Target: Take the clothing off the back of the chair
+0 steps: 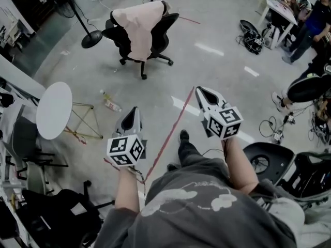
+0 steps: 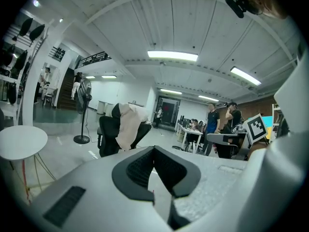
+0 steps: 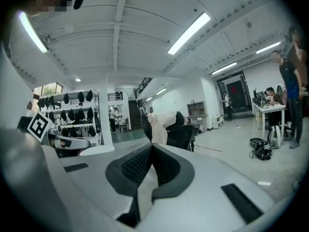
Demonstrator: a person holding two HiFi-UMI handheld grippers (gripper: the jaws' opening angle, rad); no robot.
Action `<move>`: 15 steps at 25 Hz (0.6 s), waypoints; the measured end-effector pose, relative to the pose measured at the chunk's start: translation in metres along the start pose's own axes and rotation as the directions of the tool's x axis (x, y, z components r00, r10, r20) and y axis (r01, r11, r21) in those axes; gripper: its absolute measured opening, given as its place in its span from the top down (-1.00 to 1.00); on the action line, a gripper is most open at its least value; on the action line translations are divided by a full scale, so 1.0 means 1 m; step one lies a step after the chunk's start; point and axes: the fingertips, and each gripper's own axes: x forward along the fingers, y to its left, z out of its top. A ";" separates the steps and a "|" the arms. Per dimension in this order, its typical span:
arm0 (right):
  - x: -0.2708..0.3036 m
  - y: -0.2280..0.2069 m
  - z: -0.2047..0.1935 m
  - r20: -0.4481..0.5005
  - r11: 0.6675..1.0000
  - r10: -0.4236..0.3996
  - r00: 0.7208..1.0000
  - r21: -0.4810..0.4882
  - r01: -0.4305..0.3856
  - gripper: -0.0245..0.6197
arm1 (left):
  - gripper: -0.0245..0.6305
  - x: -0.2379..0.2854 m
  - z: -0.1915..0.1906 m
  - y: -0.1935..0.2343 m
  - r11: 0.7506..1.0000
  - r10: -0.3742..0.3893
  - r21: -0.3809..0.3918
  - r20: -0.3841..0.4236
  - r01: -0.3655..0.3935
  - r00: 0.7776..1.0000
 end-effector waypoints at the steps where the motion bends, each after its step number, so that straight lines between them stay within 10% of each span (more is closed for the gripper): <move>1: 0.005 -0.003 0.000 0.000 1.000 0.002 1.000 -0.004 -0.002 0.95 | 0.93 0.006 0.002 0.002 1.000 0.001 0.001 0.001 -0.001 1.000; 15: 0.135 -0.119 0.033 0.022 0.998 0.014 1.000 0.053 -0.015 0.95 | 0.93 0.168 0.068 0.038 0.999 0.028 0.029 0.027 -0.029 0.999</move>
